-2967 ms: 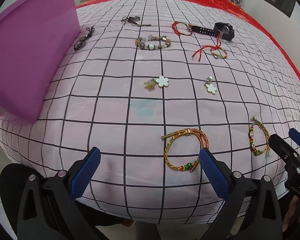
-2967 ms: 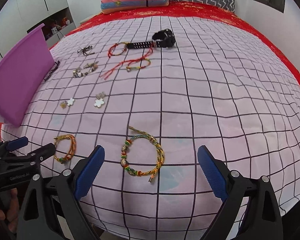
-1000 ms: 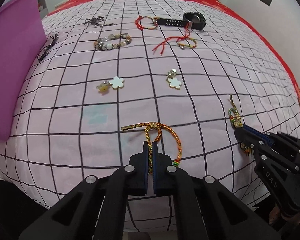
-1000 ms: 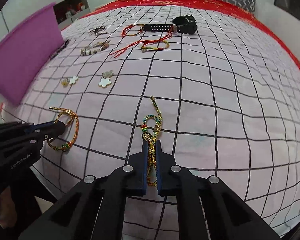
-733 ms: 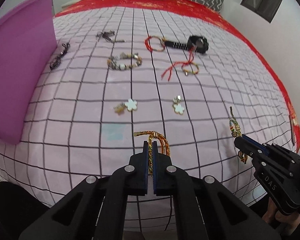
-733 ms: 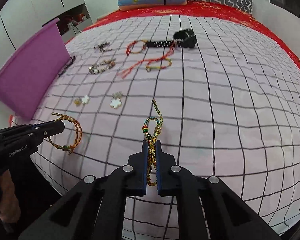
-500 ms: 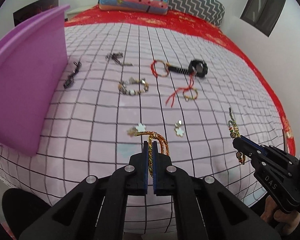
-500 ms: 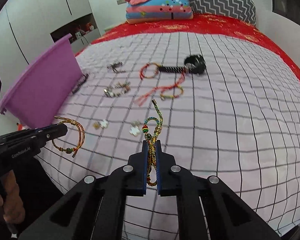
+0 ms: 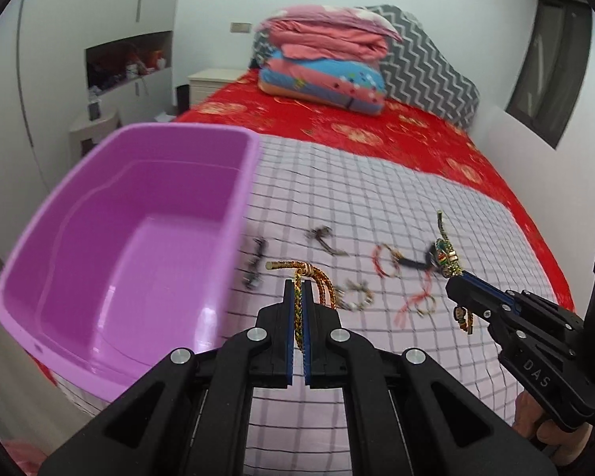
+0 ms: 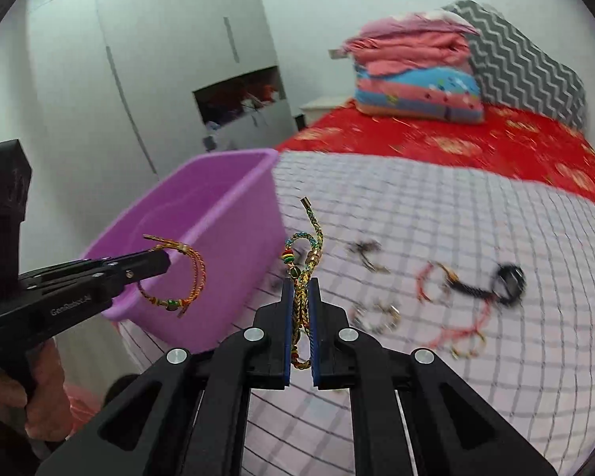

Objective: Organize jewelry
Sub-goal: 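Lift the braided bracelet with the right tool and carry it over the purple tub, then open the right tool to drop the bracelet into the tub, withdraw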

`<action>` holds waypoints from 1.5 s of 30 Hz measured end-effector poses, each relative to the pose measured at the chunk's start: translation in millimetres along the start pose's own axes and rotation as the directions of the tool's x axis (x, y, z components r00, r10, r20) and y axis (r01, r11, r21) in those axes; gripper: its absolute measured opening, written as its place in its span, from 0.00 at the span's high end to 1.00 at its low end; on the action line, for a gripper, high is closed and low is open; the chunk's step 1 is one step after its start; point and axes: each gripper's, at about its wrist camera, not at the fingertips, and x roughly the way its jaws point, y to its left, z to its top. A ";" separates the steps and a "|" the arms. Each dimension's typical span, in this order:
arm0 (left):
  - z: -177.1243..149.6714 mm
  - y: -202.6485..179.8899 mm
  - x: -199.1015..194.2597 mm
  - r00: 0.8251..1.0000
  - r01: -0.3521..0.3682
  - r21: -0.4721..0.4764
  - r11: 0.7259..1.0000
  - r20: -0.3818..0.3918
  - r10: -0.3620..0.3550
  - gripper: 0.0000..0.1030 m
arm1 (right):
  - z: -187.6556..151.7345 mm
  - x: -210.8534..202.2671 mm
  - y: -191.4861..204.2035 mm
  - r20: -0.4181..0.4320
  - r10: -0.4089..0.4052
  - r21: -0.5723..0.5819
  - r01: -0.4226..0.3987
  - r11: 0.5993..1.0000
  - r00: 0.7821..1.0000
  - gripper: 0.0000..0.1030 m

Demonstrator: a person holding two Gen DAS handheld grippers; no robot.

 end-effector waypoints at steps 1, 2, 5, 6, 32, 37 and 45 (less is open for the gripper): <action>4.5 10.5 -1.2 1.000 -0.018 -0.011 1.000 0.004 0.018 0.97 | 10.3 6.7 12.3 0.006 0.026 -0.015 -0.026 1.000 1.000 0.93; 8.9 22.1 -2.0 0.999 -0.037 -0.024 0.999 0.008 0.037 0.97 | 19.2 12.0 23.2 0.009 0.052 -0.029 -0.051 0.998 0.999 0.93; 19.0 54.2 -1.8 0.996 -0.084 -0.064 0.994 0.011 0.085 0.96 | 40.4 30.0 56.8 0.009 0.107 -0.078 -0.106 0.991 0.994 0.93; 21.4 64.2 -1.8 0.995 -0.097 -0.077 0.992 0.010 0.098 0.96 | 46.0 36.4 65.5 0.005 0.120 -0.089 -0.119 0.989 0.993 0.93; 17.2 159.6 41.1 0.945 -0.326 -0.198 0.925 -0.110 0.309 0.26 | 66.7 156.6 128.0 -0.196 0.117 -0.138 -0.146 0.980 0.974 0.63; 17.1 162.0 34.5 0.940 -0.339 -0.221 0.915 -0.113 0.321 0.21 | 66.6 151.1 126.0 -0.193 0.110 -0.142 -0.139 0.980 0.975 0.63; 12.7 152.6 23.2 0.940 -0.341 -0.216 0.915 -0.103 0.326 0.17 | 63.2 139.0 118.5 -0.187 0.119 -0.120 -0.143 0.982 0.975 0.63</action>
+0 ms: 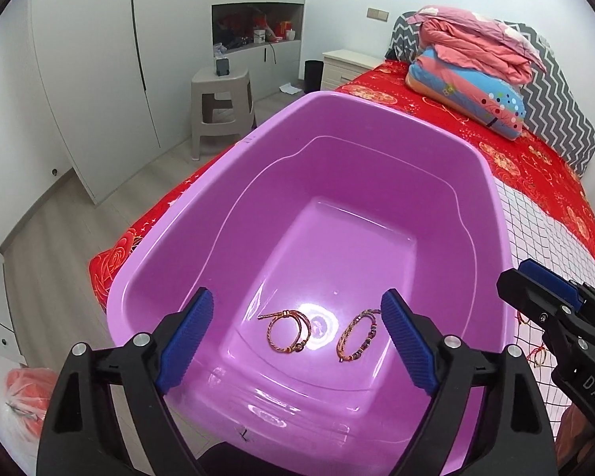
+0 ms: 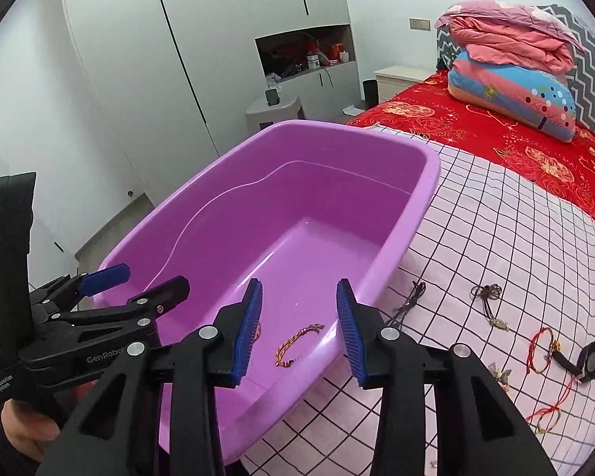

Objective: Organize jewelry
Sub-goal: 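Open the right tool to drop the bracelet into the tub, withdraw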

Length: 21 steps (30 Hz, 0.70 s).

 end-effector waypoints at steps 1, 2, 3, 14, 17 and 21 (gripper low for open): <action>-0.9 -1.3 -2.0 1.000 0.003 0.001 1.000 0.000 -0.003 0.17 | -1.4 -2.6 -1.1 0.002 0.000 0.005 0.000 1.000 1.000 0.63; -1.8 -2.5 -3.4 1.000 0.007 0.002 1.000 -0.001 -0.007 0.17 | -2.6 -4.7 -1.7 0.004 0.000 0.008 0.000 1.000 1.000 0.63; -2.9 -4.2 -5.8 1.000 0.008 0.006 1.000 -0.001 -0.008 0.17 | -4.2 -7.5 -2.5 0.007 -0.002 0.011 0.002 1.000 1.000 0.63; -11.9 -26.8 -27.6 1.000 -0.006 0.049 0.999 0.017 0.005 0.14 | -28.9 -34.4 -18.3 0.015 -0.025 0.052 0.024 0.998 1.000 0.61; -16.3 -35.8 -34.0 1.000 -0.001 0.063 0.998 0.021 -0.001 0.10 | -39.7 -44.7 -26.3 0.021 -0.037 0.073 0.035 0.997 0.999 0.59; -25.8 -50.8 -44.8 0.999 0.014 0.086 0.996 0.031 -0.017 0.09 | -57.3 -60.1 -39.2 0.026 -0.059 0.106 0.056 0.993 0.998 0.57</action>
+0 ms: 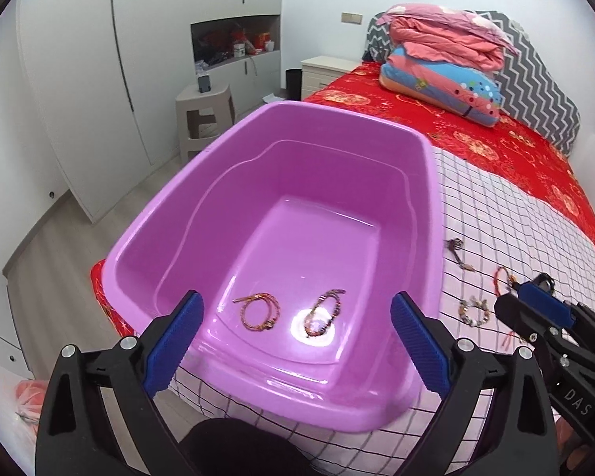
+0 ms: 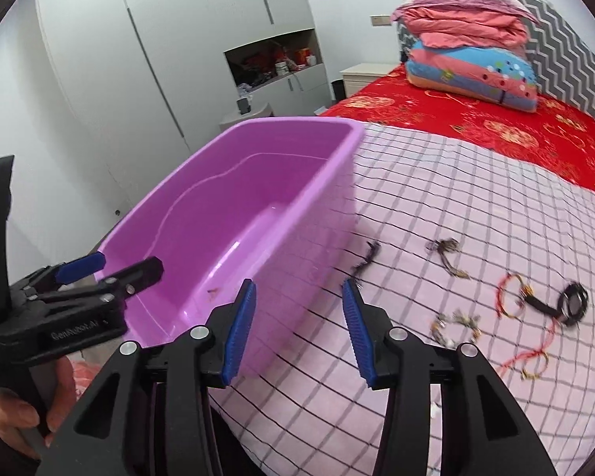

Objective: Organize jewelry
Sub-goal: 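Open the right tool to drop the bracelet into the tub, withdraw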

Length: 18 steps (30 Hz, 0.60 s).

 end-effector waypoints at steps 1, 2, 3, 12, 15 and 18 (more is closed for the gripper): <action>-2.0 -4.1 -2.2 1.000 0.006 0.005 1.000 0.001 -0.006 0.08 | -6.6 -5.1 -5.7 0.003 -0.011 0.009 0.011 1.000 1.000 0.56; -4.7 -8.9 -4.7 1.000 0.013 0.010 1.000 0.002 -0.013 0.08 | -12.7 -9.4 -11.0 0.002 -0.020 0.020 0.020 1.000 1.000 0.56; -7.1 -12.8 -6.7 1.000 0.018 0.014 1.000 0.003 -0.018 0.08 | -18.2 -13.5 -15.6 0.001 -0.025 0.032 0.025 0.999 1.000 0.55; -38.7 -68.2 -24.6 0.993 0.114 0.123 0.986 -0.007 -0.114 0.07 | -83.3 -61.3 -74.5 0.008 -0.130 0.147 0.128 0.981 0.991 0.53; -49.6 -88.3 -28.7 0.990 0.142 0.158 0.977 -0.011 -0.142 0.07 | -103.4 -78.4 -93.6 0.018 -0.168 0.178 0.163 0.970 0.986 0.52; -58.7 -104.6 -31.4 0.986 0.164 0.184 0.969 -0.013 -0.165 0.07 | -120.5 -91.3 -109.2 0.023 -0.198 0.206 0.190 0.960 0.980 0.52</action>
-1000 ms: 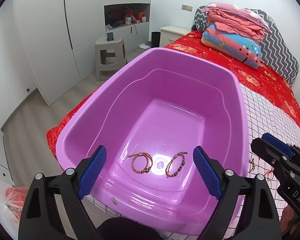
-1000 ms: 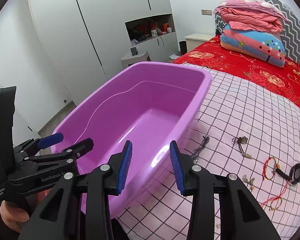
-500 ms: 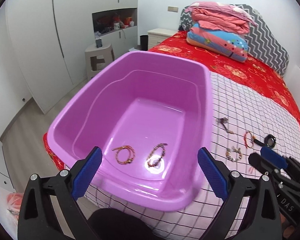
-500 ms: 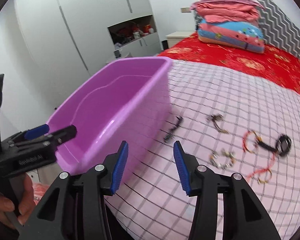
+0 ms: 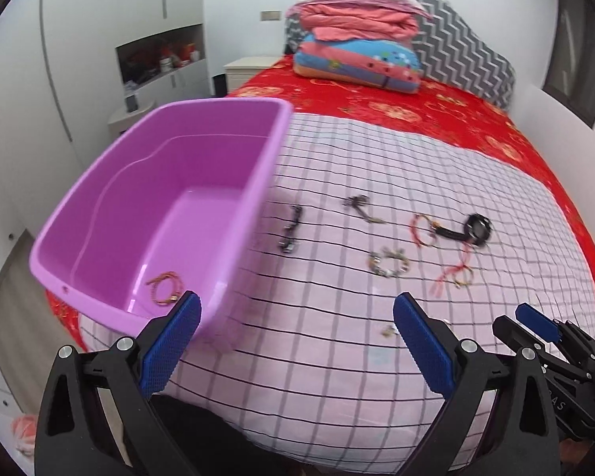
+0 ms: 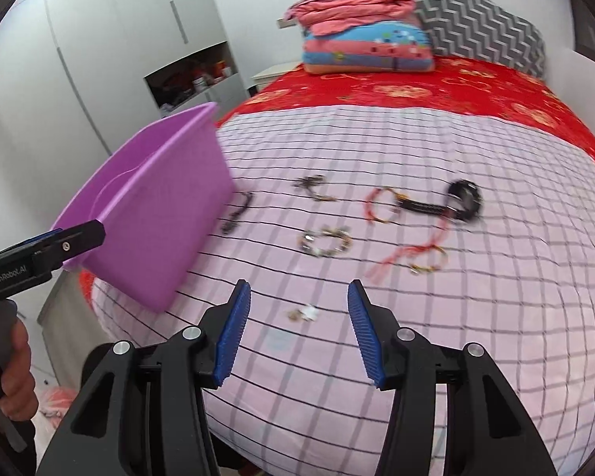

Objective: Organize jewelry
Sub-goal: 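Open the right tool to drop the bracelet into the tub, withdraw, then move the right tool to the white flower charm and close on it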

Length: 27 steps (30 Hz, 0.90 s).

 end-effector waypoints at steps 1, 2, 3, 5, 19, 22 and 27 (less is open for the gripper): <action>-3.1 -7.4 0.9 1.000 0.008 0.012 1.000 -0.002 -0.008 0.07 | -5.5 -3.4 -7.9 0.002 -0.009 0.014 0.009 1.000 1.000 0.52; -5.9 -13.8 2.1 1.000 0.015 0.022 1.000 -0.005 -0.015 0.07 | -9.2 -5.2 -14.0 0.002 -0.017 0.023 0.017 1.000 1.000 0.52; -8.6 -20.7 3.2 1.000 0.023 0.032 0.999 -0.009 -0.023 0.07 | -13.0 -7.2 -19.3 0.003 -0.026 0.030 0.026 0.999 1.000 0.52; -14.7 -33.2 7.0 0.999 0.040 0.053 0.998 -0.020 -0.039 0.07 | -22.5 -10.7 -30.5 -0.002 -0.052 0.037 0.052 0.998 0.999 0.51; -48.5 -83.2 54.3 0.992 0.076 0.114 0.991 -0.109 -0.064 0.07 | -46.1 3.0 -63.6 -0.028 -0.090 0.101 0.092 0.991 0.996 0.51; -53.1 -86.3 63.8 0.990 0.075 0.114 0.991 -0.126 -0.061 0.07 | -48.2 7.9 -66.3 -0.030 -0.093 0.100 0.095 0.990 0.995 0.51; -58.6 -86.3 79.7 0.986 0.069 0.103 0.992 -0.155 -0.053 0.07 | -49.3 20.2 -70.9 -0.053 -0.084 0.111 0.089 0.990 0.995 0.51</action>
